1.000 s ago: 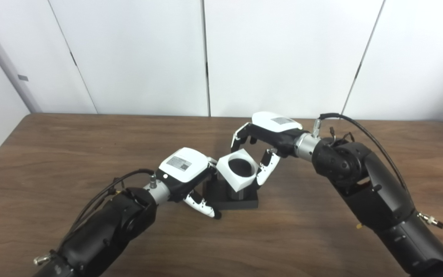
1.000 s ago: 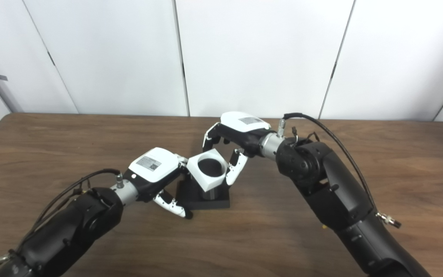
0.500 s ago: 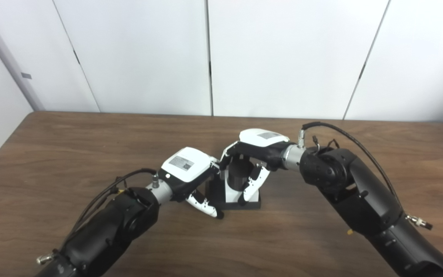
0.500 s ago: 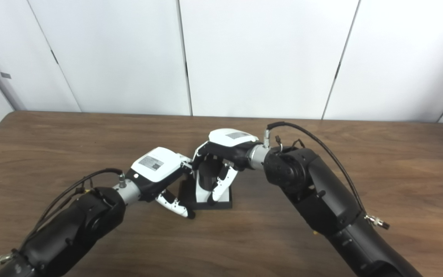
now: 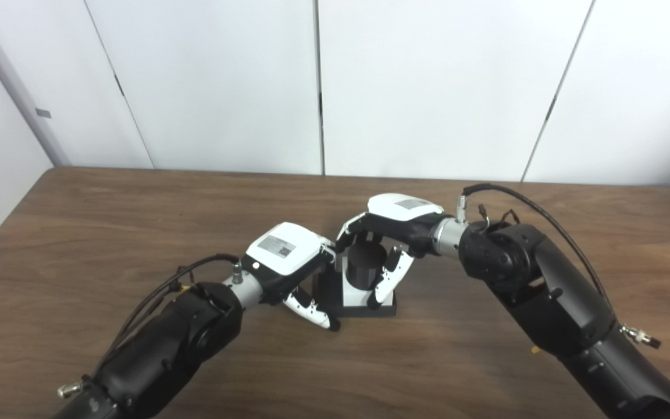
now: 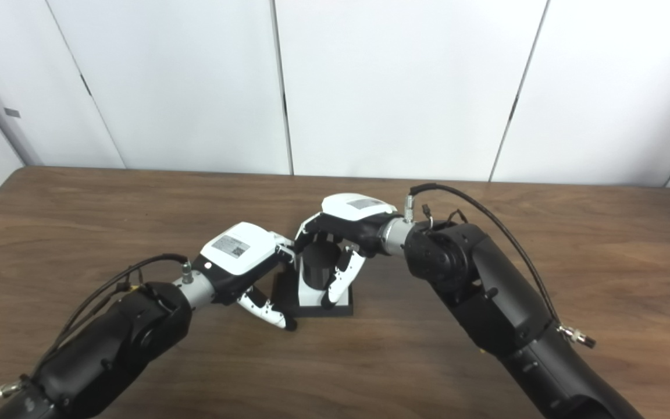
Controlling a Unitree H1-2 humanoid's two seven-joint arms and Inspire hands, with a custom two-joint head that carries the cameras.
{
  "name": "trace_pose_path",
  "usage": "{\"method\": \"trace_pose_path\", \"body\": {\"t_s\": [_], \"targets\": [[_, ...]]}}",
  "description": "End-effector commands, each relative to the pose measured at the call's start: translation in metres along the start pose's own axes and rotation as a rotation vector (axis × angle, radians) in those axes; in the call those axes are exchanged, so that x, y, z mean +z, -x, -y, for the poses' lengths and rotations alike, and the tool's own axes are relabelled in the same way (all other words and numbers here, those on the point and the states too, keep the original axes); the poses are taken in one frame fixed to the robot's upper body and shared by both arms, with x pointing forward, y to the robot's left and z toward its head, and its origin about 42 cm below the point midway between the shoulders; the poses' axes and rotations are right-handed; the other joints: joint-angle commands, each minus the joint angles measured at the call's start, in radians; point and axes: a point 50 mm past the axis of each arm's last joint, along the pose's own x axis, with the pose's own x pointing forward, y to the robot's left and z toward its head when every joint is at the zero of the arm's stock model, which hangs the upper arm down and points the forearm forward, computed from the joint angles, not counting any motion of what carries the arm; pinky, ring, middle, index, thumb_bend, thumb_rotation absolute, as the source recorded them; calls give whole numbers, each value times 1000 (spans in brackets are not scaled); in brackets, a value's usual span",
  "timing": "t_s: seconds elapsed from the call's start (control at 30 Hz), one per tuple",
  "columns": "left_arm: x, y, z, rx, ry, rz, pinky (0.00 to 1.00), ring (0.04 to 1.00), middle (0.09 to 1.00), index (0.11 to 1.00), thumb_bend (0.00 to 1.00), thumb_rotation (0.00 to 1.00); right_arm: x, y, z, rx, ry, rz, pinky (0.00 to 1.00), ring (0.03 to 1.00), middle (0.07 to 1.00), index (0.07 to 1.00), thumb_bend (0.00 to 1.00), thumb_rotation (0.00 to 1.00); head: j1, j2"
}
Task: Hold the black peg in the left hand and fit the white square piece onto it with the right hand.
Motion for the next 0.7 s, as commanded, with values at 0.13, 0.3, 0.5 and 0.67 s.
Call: {"method": "trace_pose_path", "body": {"t_s": [0.13,0.3,0.5,0.67], "targets": [[20,10,58,-229,4,59,735,828,821,495,517,87,1,11,38,-139,6,19,693,771,781,722,892,227,-2,1],[20,12,57,-228,-4,61,723,822,821,495,517,87,-5,26,57,-211,-29,20,705,783,785,730,884,206,-4,1],[19,13,57,-227,-1,62,719,822,821,495,517,86,-15,53,78,-300,-24,6,633,748,761,732,883,208,-5,3],[17,14,57,-228,1,60,726,821,818,495,518,86,-38,80,84,-383,-74,-6,627,722,744,725,878,142,-14,3]]}}
